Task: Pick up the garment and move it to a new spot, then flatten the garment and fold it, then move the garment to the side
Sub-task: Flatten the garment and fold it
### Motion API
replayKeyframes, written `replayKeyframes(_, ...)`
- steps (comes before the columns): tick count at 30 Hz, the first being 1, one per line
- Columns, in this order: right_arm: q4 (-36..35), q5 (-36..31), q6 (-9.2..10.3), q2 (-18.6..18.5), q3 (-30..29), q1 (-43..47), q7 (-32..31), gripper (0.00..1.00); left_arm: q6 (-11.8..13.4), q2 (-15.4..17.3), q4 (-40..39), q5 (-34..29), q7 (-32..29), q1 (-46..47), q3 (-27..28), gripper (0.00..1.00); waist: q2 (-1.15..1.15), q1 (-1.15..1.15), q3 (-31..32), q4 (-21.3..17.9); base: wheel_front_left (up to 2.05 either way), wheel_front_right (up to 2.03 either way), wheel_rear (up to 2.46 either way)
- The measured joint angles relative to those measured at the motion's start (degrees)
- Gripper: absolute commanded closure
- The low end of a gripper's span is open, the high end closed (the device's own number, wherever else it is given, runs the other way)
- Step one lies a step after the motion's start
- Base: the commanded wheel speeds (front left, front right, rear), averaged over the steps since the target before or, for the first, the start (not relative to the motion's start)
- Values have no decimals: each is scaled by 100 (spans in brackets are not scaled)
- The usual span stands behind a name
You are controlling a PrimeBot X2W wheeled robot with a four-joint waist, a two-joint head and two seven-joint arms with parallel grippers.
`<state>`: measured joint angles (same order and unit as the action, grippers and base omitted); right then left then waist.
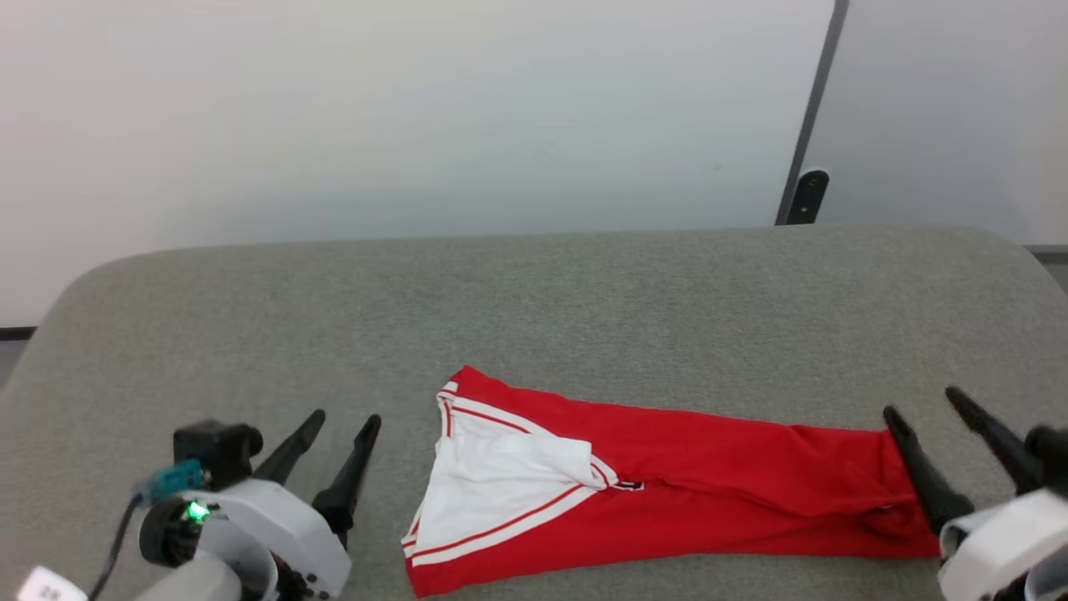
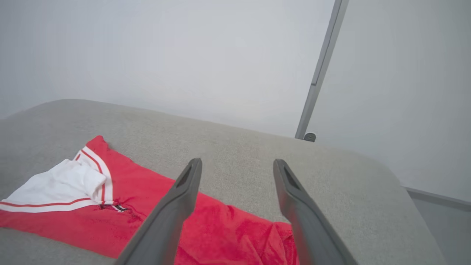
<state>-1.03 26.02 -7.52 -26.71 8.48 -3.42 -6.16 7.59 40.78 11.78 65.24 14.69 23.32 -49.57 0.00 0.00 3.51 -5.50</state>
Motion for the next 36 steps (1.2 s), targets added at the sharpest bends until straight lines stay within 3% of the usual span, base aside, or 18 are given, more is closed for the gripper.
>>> replayKeyframes(5, 280, -345, 0, 97, 99, 265, 1107, 0, 92, -530, -203, -770, 26, -648, 1069, 0, 0, 0, 59, 137, 0, 0, 0)
replayKeyframes(11, 643, -495, 0, 419, 74, 474, 1700, 0, -279, -1289, -419, -1873, 38, -1690, 2373, 0, 0, 0, 145, 282, 0, 0, 0)
replayKeyframes(25, 975, -734, 0, 720, -92, 534, 2037, 0, -1155, -2335, -302, -3832, 40, -2260, 3720, 0, 0, 0, 254, 490, 0, 0, 0)
replayKeyframes(36, 1246, -892, 0, 708, -687, 481, 1980, 0, -1464, -2747, -175, -4317, 40, -2309, 4130, 0, 0, 0, 165, -15, 0, 0, 0)
